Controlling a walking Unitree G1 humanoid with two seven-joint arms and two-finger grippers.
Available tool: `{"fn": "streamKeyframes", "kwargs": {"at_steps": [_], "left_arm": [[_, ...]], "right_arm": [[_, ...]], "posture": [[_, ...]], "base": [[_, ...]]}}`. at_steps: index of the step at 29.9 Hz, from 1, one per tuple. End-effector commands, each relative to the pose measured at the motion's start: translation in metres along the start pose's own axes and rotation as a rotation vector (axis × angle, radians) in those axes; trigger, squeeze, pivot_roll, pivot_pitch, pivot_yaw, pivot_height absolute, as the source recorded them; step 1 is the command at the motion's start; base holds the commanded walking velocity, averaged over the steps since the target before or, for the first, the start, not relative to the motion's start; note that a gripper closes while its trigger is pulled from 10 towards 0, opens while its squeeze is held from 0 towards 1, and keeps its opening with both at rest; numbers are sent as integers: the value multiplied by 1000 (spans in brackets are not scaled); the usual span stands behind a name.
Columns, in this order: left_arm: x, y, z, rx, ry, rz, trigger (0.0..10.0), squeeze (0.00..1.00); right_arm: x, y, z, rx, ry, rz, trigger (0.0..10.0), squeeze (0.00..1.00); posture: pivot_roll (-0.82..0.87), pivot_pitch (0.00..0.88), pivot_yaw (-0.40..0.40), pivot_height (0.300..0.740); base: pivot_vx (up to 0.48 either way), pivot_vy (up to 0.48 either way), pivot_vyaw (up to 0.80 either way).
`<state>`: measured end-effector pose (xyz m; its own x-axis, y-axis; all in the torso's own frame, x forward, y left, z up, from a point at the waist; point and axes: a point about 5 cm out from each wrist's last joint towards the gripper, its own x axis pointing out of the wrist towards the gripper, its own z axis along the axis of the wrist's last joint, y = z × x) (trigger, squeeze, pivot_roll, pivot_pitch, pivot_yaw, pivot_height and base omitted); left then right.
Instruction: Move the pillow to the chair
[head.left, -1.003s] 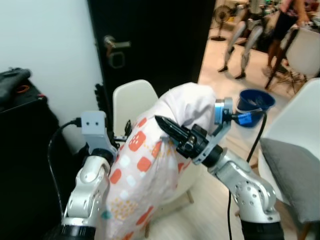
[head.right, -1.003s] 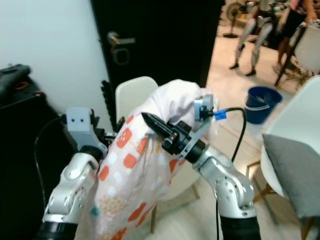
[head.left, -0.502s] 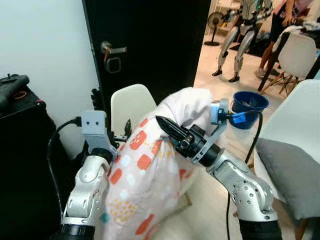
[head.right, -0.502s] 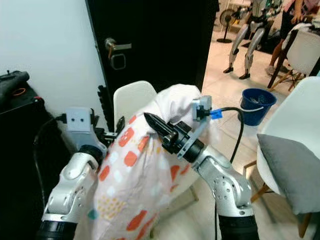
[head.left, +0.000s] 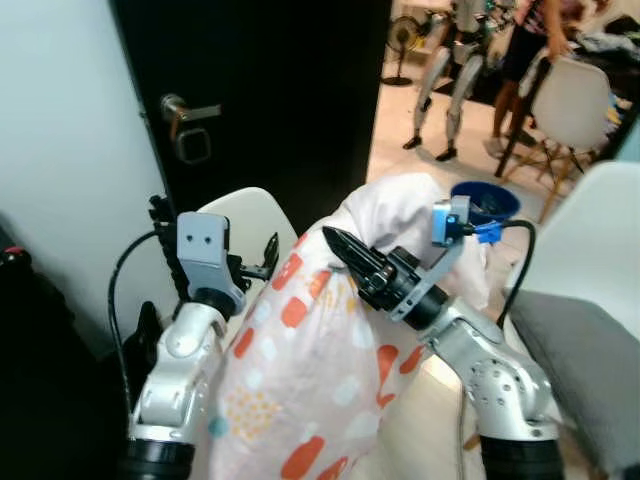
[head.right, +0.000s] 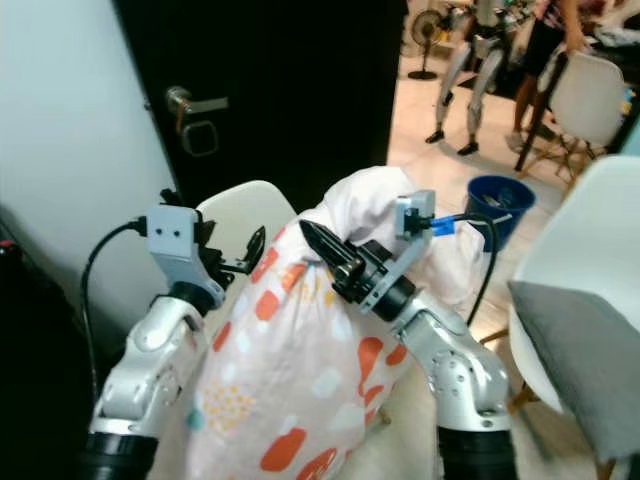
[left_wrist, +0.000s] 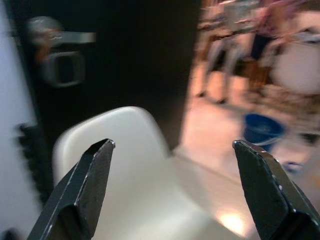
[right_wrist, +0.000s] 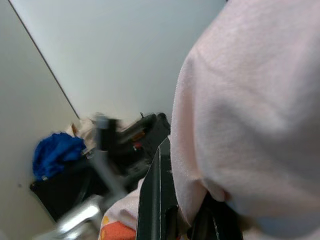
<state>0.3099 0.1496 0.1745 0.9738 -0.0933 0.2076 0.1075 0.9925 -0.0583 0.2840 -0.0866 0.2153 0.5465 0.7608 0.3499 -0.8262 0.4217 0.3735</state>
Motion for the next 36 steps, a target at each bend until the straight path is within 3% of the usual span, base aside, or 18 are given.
{"fn": "streamKeyframes", "kwargs": {"at_steps": [1,9,20,24,33,36], "left_arm": [[0,-6,-1,-11,2,-19,10000,0],[1,-8,-3,-22,11,-12,10000,0],[0,-13,-5,-1,26,-42,10000,0],[-1,-17,-8,47,40,-71,10000,0],[0,-19,-7,34,34,-72,10000,0],[0,-16,-6,20,30,-52,10000,0]], "right_arm": [[0,5,17,-40,-74,43,10000,0],[2,7,20,-49,-83,53,10000,0],[3,12,21,-75,-83,101,10000,0],[5,4,18,-58,-78,34,10000,0],[6,1,16,-65,-65,8,10000,0],[6,2,14,-63,-59,10,10000,0]], "posture": [[-26,0,-15,740],[-31,0,-12,740],[-32,0,-14,740],[-34,0,-16,740],[-35,0,-15,740],[-34,0,-20,740]], "base": [[450,0,0],[331,0,0],[0,0,798],[0,-467,558],[0,-466,0],[0,0,0]]}}
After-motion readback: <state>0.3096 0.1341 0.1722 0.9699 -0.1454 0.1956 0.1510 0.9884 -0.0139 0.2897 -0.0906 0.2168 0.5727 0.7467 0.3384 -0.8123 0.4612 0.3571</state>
